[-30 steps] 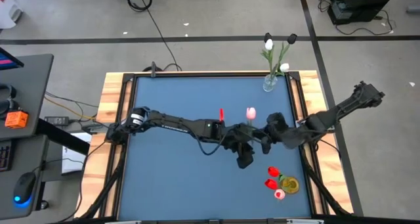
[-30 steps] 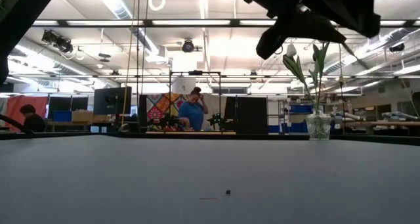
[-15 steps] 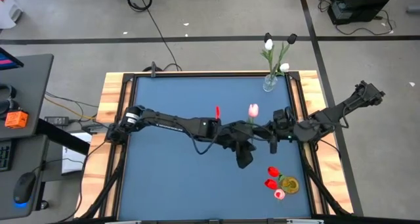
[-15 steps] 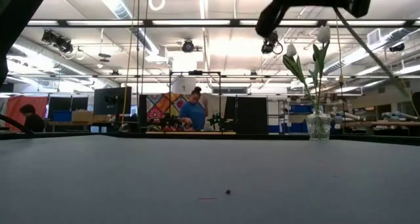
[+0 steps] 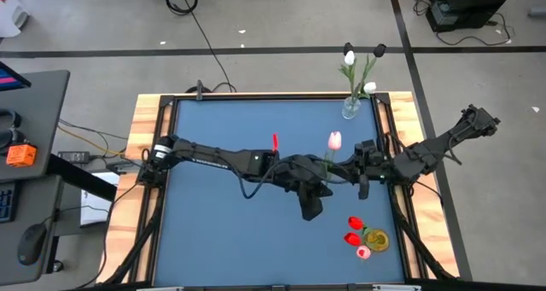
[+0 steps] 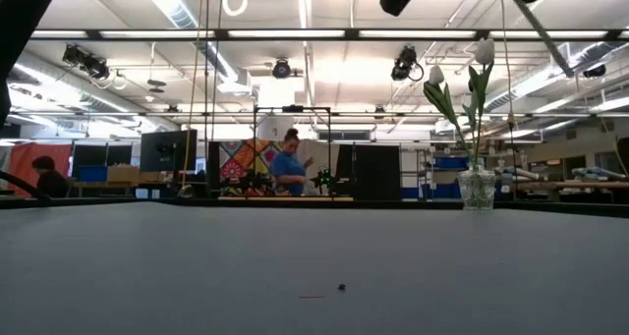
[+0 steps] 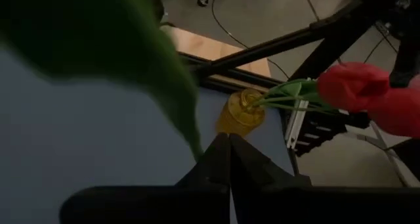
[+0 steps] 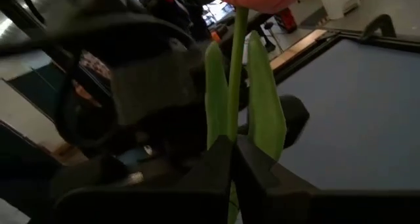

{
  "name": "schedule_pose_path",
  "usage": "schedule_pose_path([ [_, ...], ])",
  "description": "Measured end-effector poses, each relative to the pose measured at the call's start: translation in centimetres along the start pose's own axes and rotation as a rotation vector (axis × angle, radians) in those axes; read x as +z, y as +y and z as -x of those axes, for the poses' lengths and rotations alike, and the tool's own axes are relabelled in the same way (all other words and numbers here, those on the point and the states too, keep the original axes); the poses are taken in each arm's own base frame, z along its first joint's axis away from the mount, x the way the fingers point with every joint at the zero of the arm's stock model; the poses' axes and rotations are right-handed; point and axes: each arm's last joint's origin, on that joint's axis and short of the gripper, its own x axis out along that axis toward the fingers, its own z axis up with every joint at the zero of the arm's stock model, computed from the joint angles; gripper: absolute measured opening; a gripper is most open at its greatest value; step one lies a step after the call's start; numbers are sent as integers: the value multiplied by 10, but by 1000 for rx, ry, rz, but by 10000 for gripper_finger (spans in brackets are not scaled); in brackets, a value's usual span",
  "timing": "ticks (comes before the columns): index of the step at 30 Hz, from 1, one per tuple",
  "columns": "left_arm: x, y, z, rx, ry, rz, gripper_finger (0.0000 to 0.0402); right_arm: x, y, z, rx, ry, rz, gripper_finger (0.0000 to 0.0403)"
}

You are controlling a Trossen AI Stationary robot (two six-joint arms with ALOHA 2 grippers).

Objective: Sort flowers into vase by color
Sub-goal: Put the pink flower into the yellow vase

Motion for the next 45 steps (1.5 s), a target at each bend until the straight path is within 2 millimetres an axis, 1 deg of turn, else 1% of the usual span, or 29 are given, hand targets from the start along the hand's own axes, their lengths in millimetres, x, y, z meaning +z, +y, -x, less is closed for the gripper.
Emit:
schedule_pose_path([
  [4,2,-1,5,2,-1,52,5,2,0,2,15,-8,-11,18],
  [6,5,-1,12,19,6,77,13,4,0,4,12,-19,-9,15],
  [8,8,-3,20,69,-12,79,20,6,0,6,8,-36,-1,14],
  [12,11,-6,44,238,-20,29,34,10,0,10,27,-57,31,14],
  [13,12,-6,46,252,-16,15,40,11,1,10,39,-58,37,14],
  [16,14,-8,45,230,-43,-5,72,12,3,10,66,-61,54,14],
  [19,15,-12,39,144,-59,-21,117,12,4,8,75,-66,58,14],
  [22,16,-16,39,89,-67,-24,157,13,5,8,76,-81,57,14],
  [24,18,-16,39,83,-80,-29,175,13,6,8,81,-89,62,14],
  [26,19,-16,39,80,-92,-26,183,14,7,8,83,-96,66,14],
  [29,19,-14,39,85,-93,-20,174,16,8,8,96,-113,69,14],
  [32,18,-12,37,92,-91,-10,147,17,9,8,103,-123,71,14],
  [35,17,-10,35,99,-90,-10,103,17,9,8,105,-123,73,14],
  [39,18,-10,36,99,-99,-27,24,17,9,8,108,-122,74,14],
  [40,18,-10,36,100,-98,-29,14,17,9,8,110,-120,76,14],
  [45,18,-10,36,101,-98,-48,8,17,9,8,111,-122,77,18],
])
